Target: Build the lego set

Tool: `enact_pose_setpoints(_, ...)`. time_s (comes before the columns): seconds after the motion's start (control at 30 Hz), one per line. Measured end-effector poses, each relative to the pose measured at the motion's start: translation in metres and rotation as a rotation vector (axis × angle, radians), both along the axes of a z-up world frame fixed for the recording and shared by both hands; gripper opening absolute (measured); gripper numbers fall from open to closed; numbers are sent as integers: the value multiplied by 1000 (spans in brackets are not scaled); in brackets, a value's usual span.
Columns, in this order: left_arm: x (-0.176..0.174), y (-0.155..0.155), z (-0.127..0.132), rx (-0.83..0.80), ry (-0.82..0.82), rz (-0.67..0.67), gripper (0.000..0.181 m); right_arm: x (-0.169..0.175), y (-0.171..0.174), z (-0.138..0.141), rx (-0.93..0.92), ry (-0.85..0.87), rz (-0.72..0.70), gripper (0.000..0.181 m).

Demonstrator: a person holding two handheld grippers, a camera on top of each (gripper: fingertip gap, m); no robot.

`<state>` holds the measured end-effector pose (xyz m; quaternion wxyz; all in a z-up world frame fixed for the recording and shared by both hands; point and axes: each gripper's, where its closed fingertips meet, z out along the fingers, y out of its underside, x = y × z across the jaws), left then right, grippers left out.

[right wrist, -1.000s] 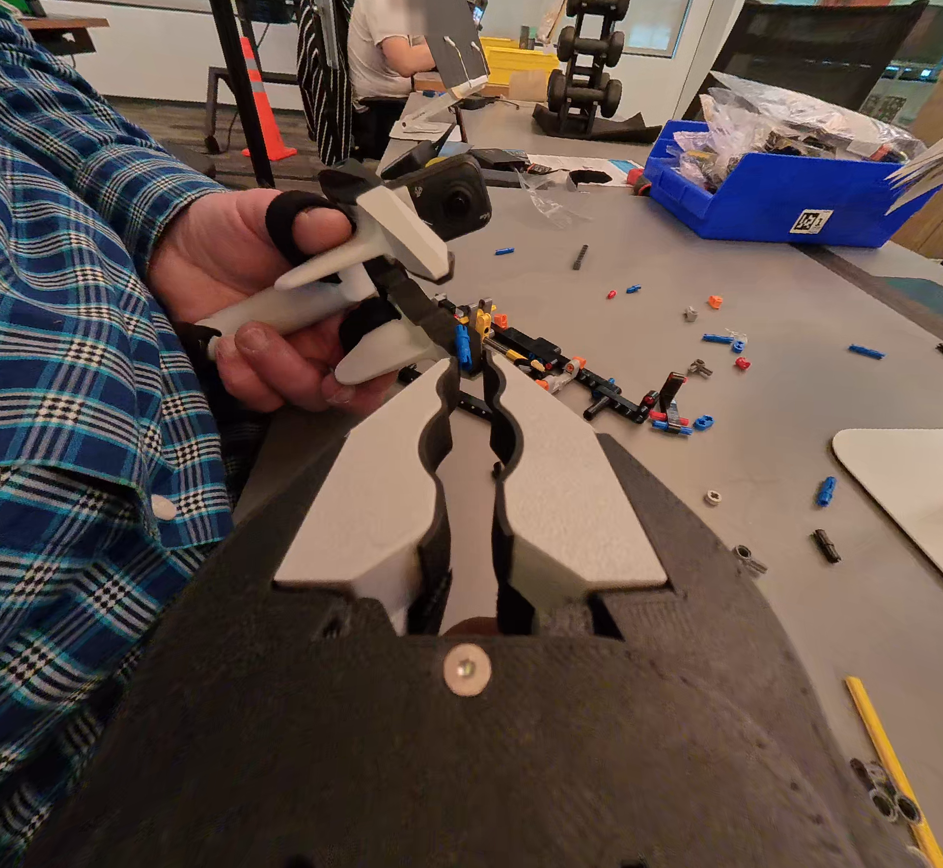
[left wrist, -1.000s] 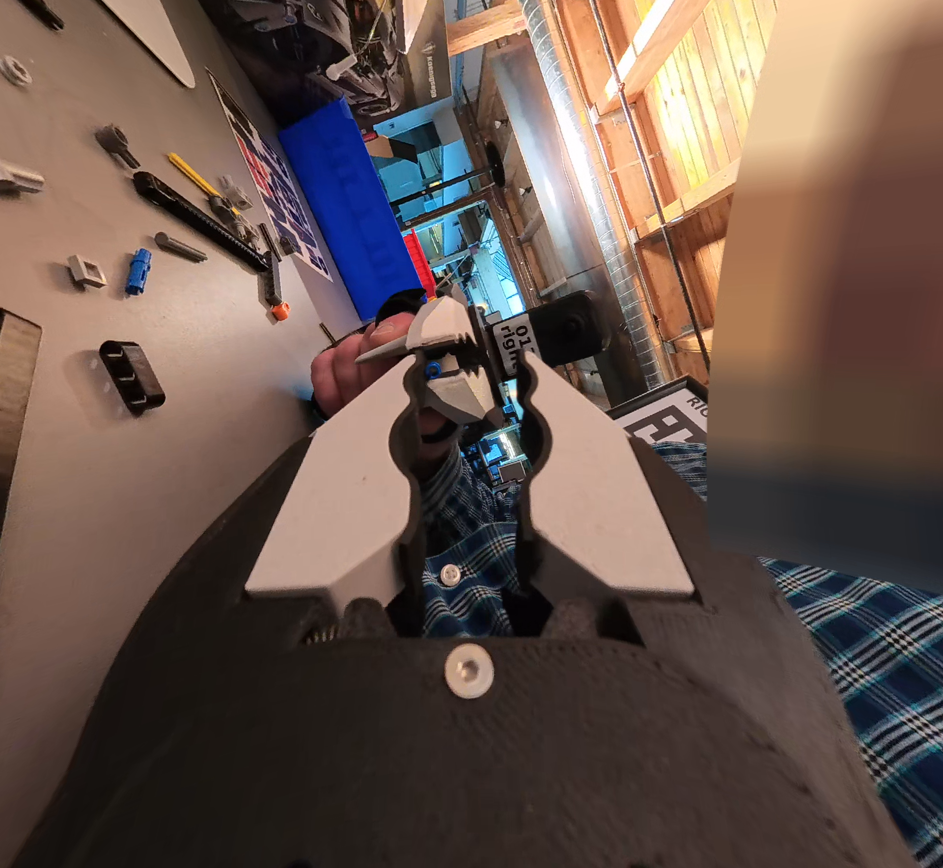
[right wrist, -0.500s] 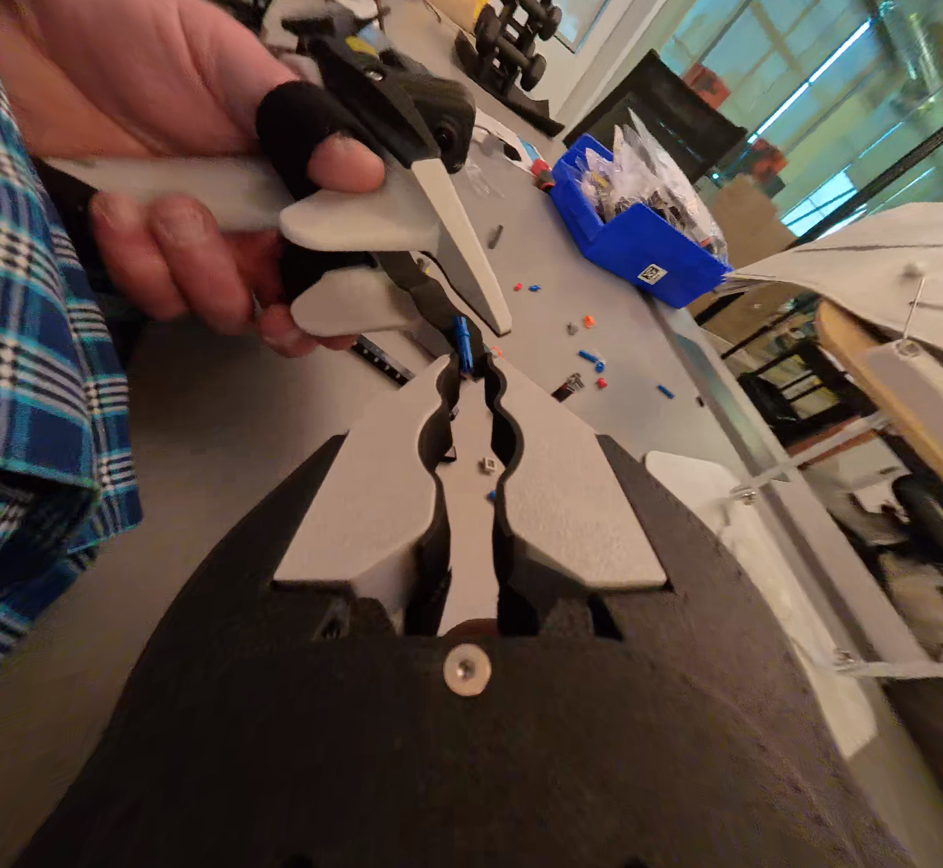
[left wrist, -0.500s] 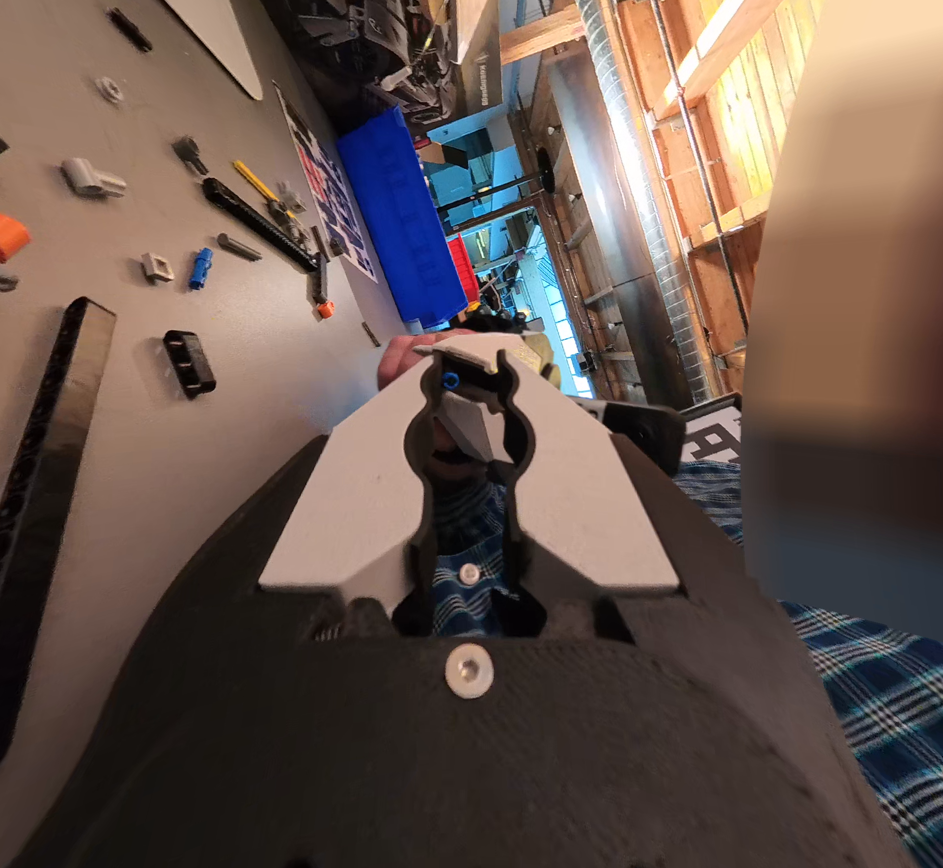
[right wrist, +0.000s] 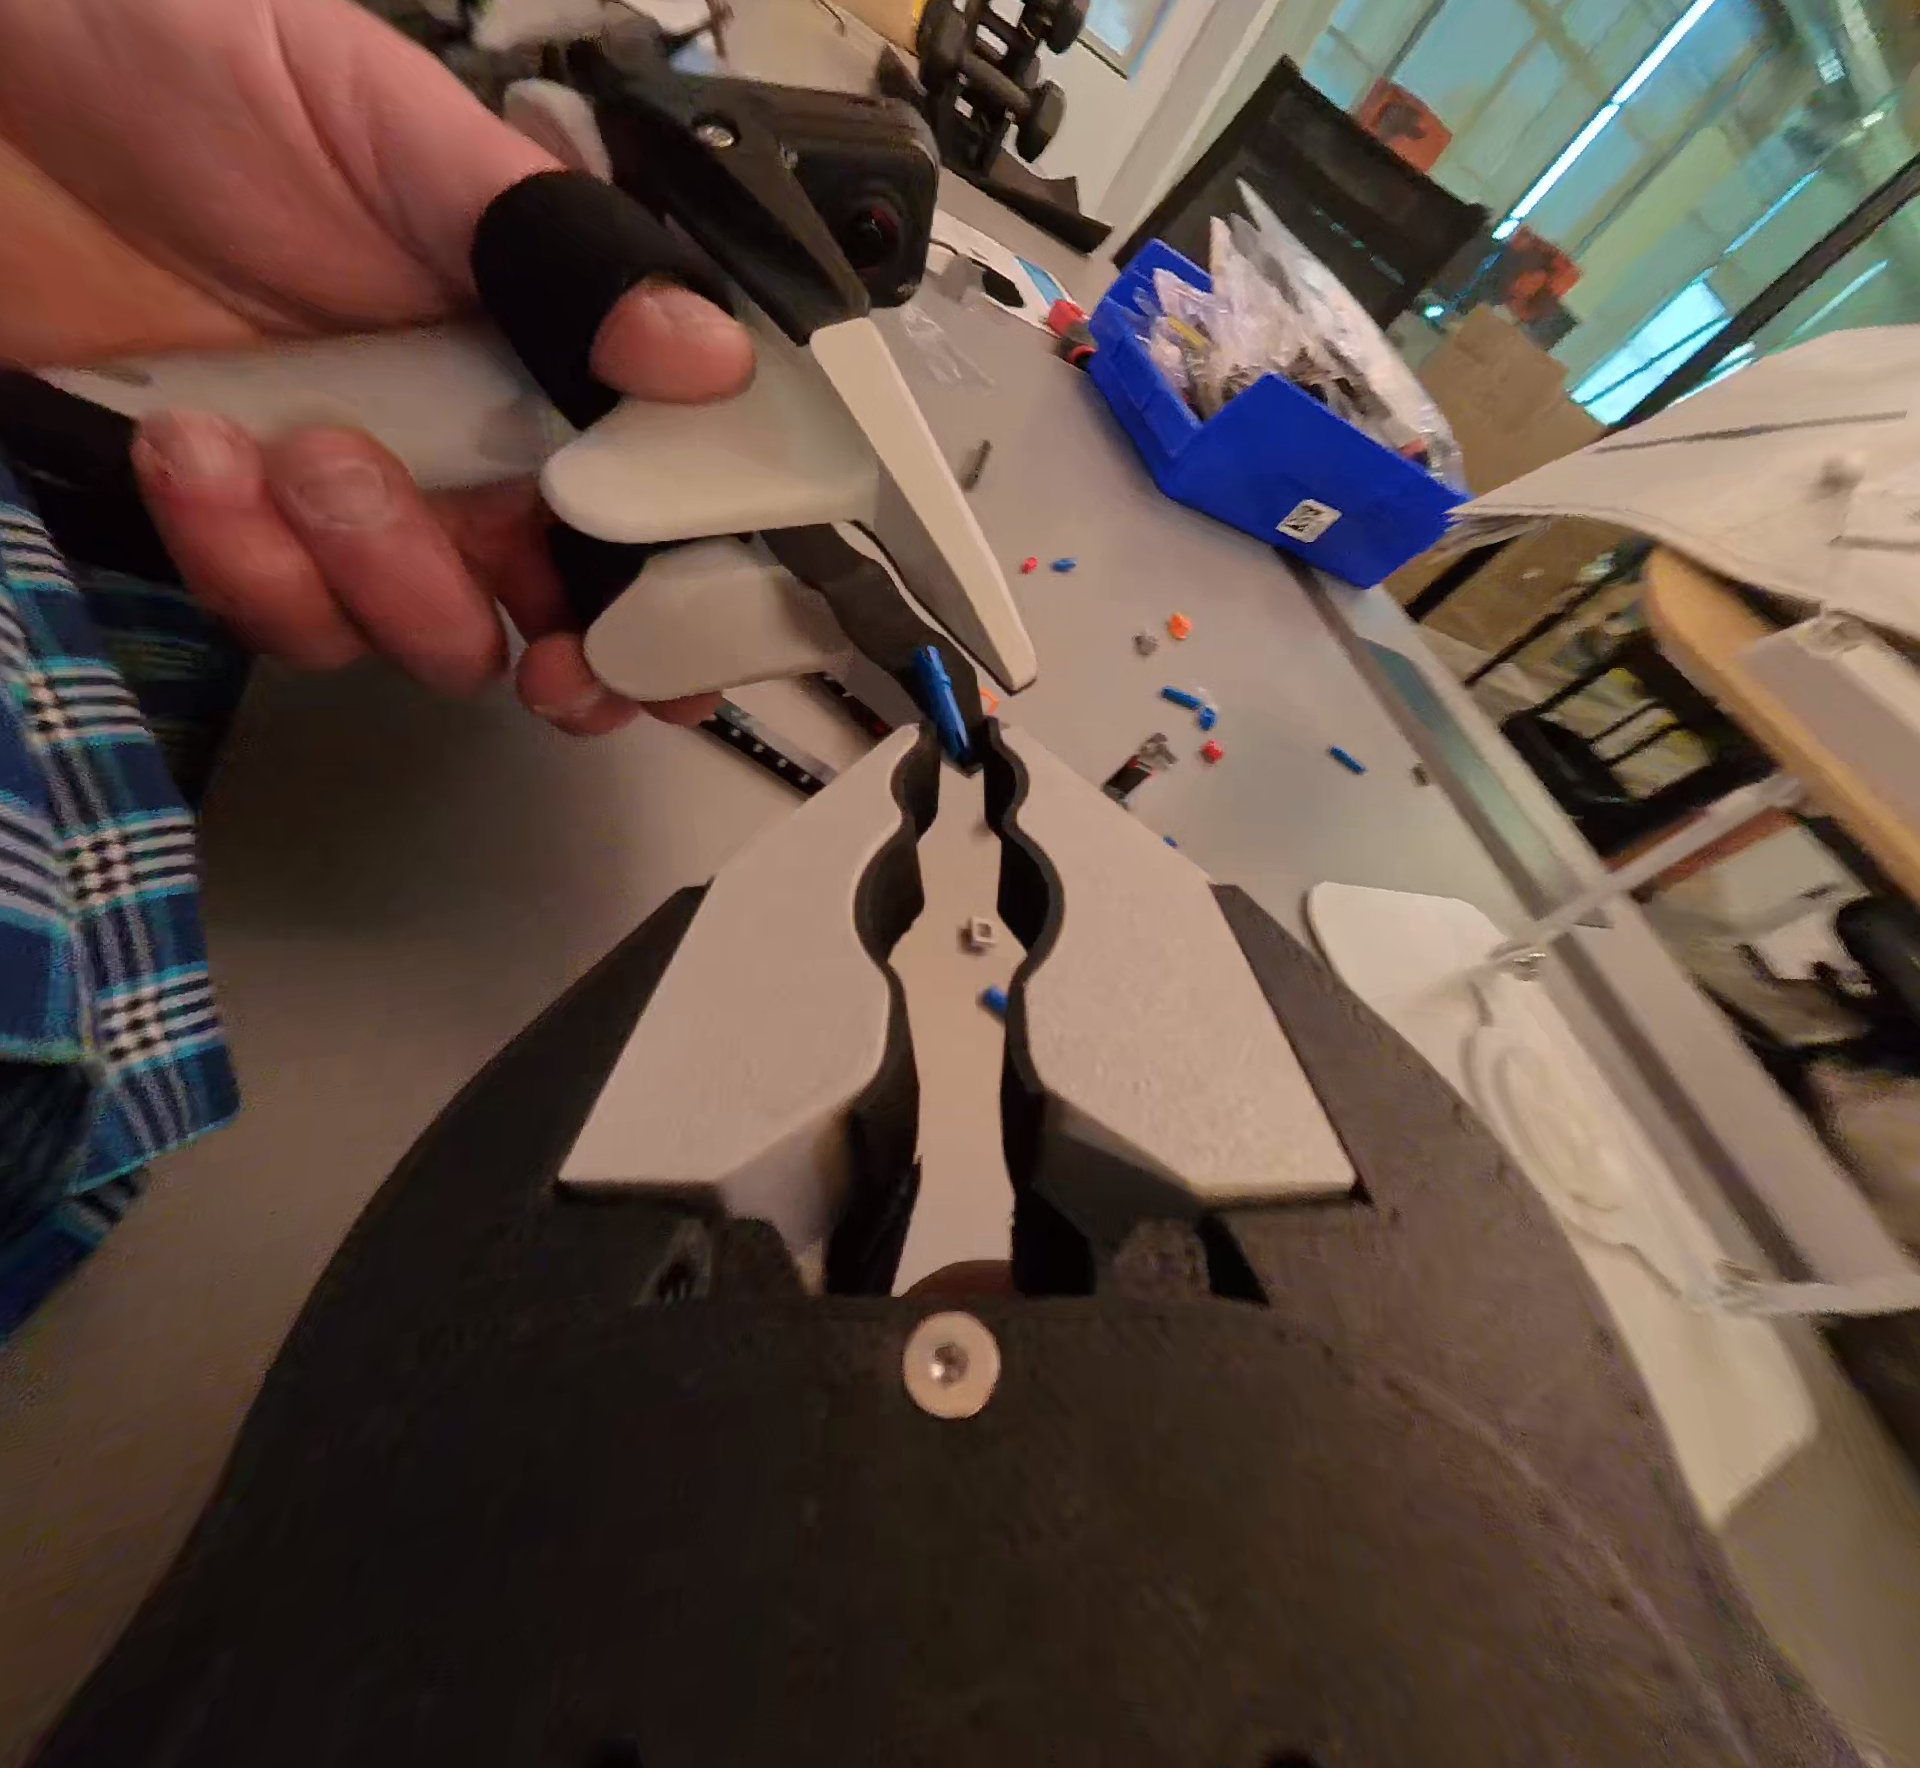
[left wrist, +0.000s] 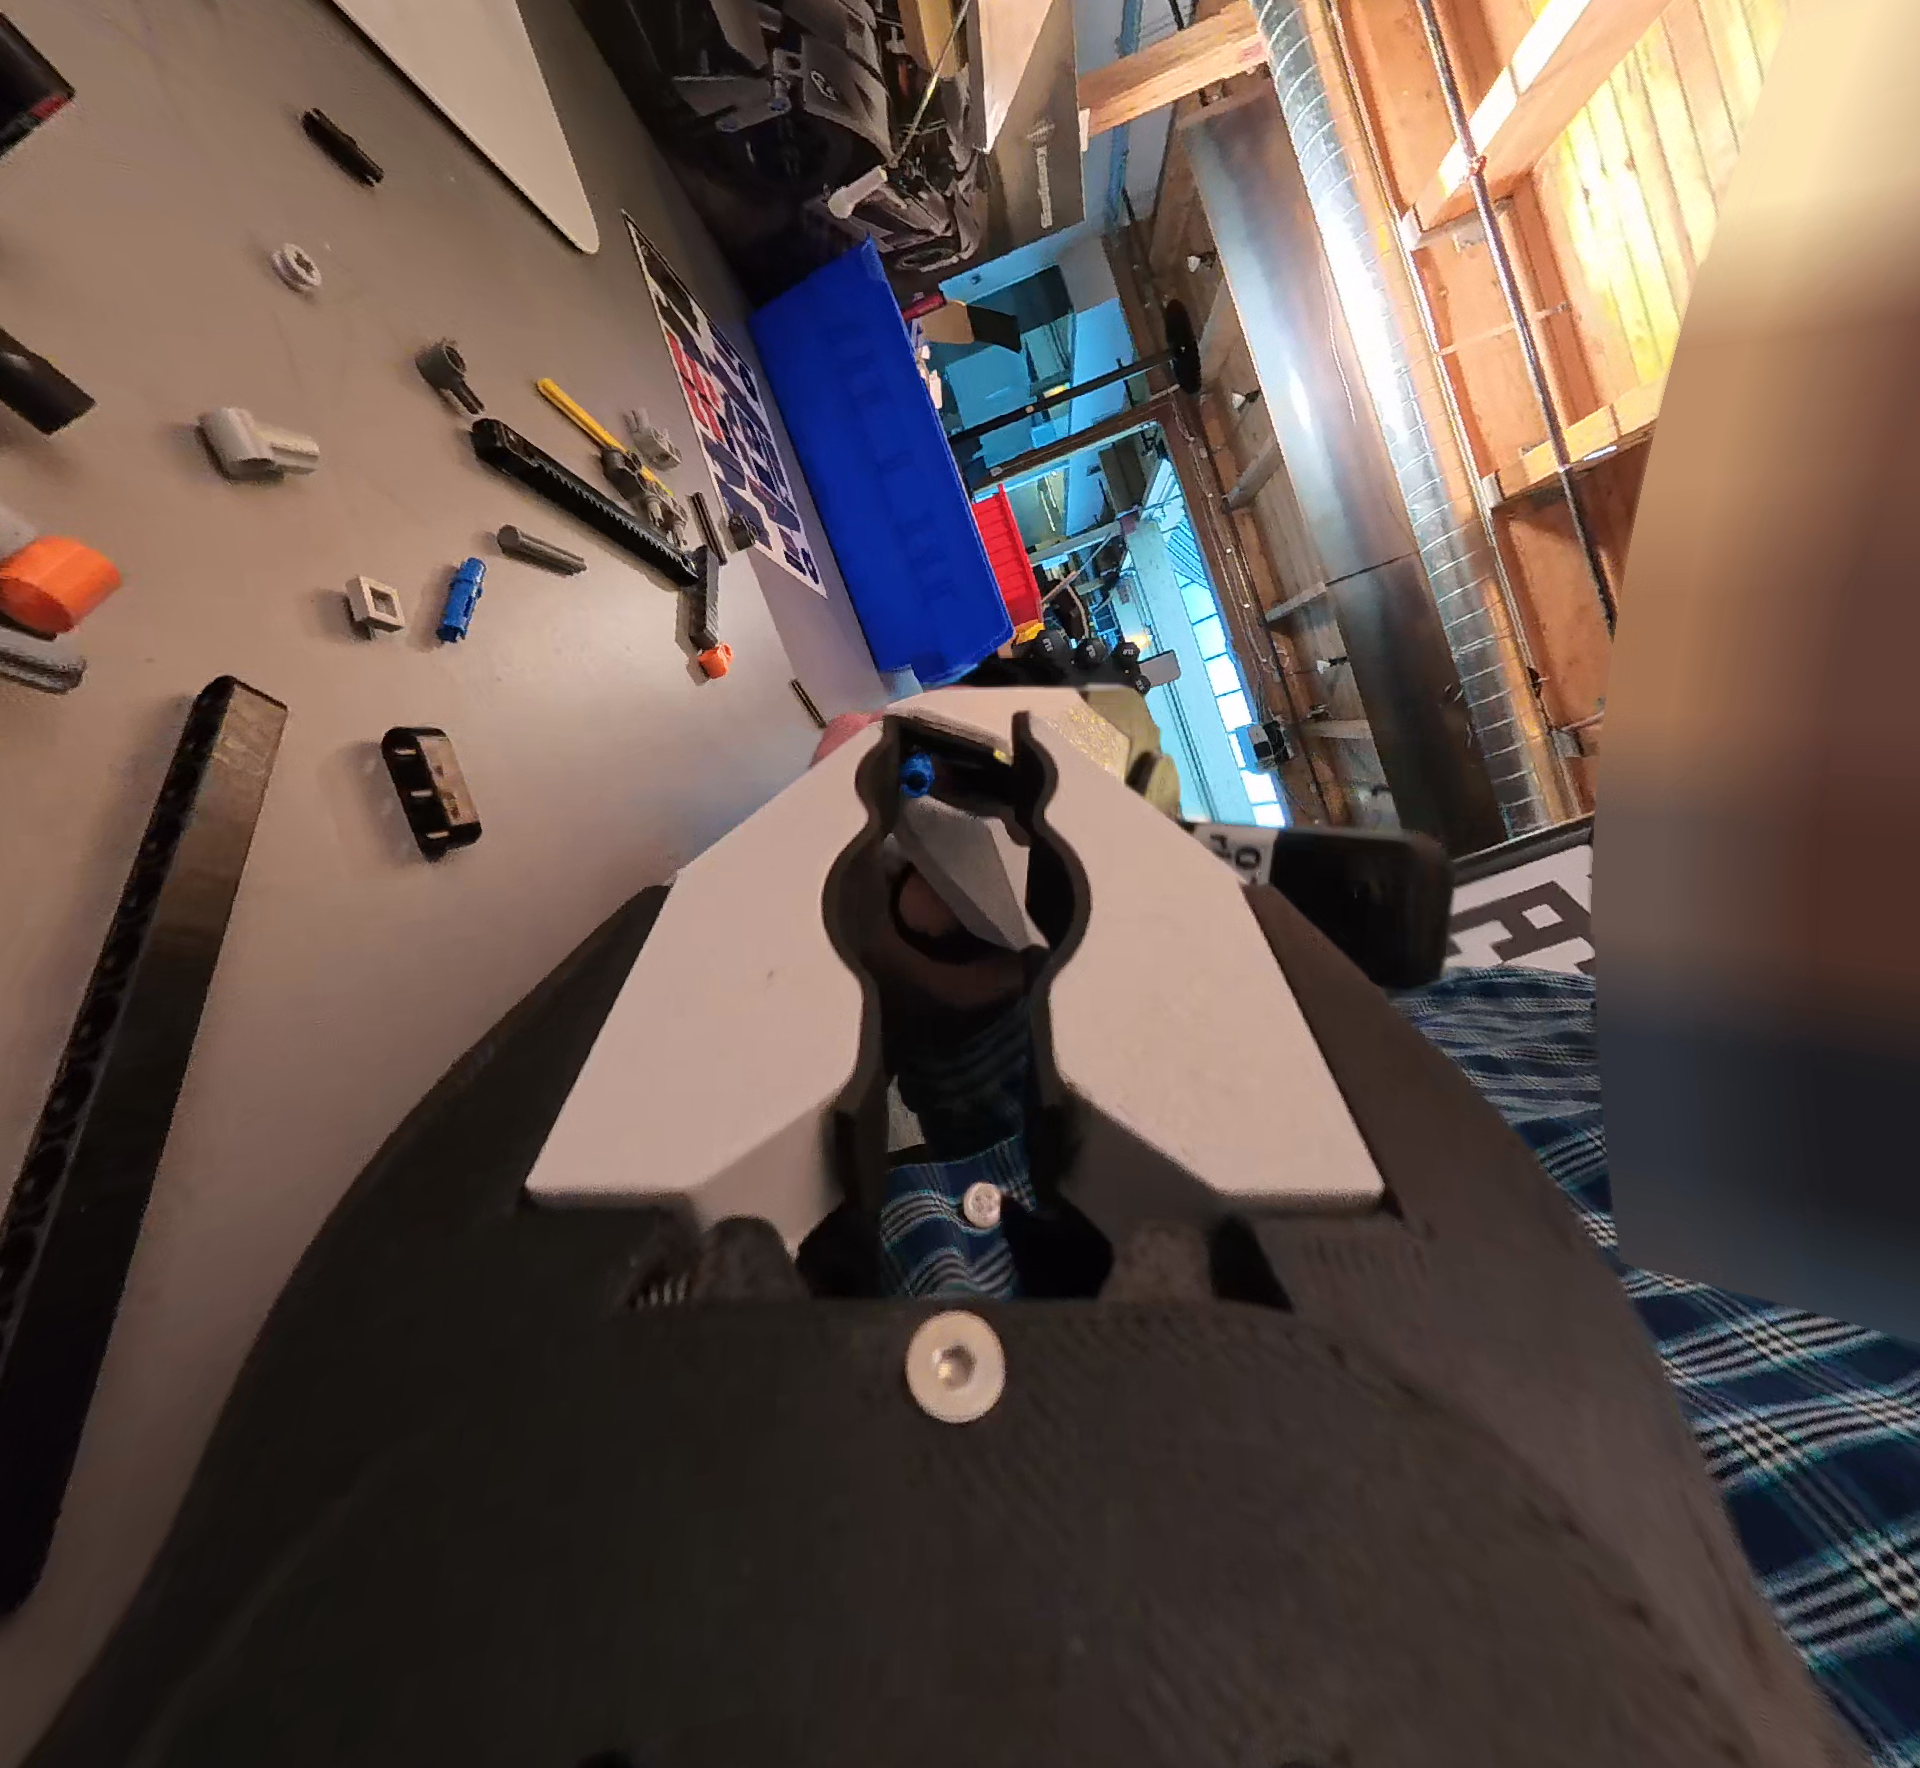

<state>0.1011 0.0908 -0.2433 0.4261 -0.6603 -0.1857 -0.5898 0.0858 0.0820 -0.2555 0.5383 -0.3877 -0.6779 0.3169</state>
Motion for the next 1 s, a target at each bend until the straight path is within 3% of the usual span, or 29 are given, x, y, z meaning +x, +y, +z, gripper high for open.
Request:
enact_pose_setpoints(0.17, -5, 7, -3, -48, -76, 26, 11, -1, 5, 0, 164, 8, -74, 3)
enact_pose_setpoints(0.43, -5, 19, 3, -79, -159, 56, 17, 1, 16, 5, 291, 21, -160, 1)
enact_pose_setpoints(0.53, -3, 20, 7, -66, -162, 50, 22, 2, 19, 7, 147, 42, -129, 1)
enact_pose_setpoints(0.7, -12, 21, 12, -44, -75, 98, 38, 5, 22, 14, 26, 80, -107, 1)
enact_pose_setpoints(0.8, -18, 16, 12, -34, 80, 96, 30, 8, 28, 14, -57, 78, -103, 1)
enact_pose_setpoints(0.9, -15, 14, 8, 4, 369, 77, 31, 7, 22, 14, -65, 67, -66, 1)
enact_pose_setpoints(1.0, -13, 14, 8, 12, 432, 58, 11, 5, 15, 12, -27, 54, -39, 1)
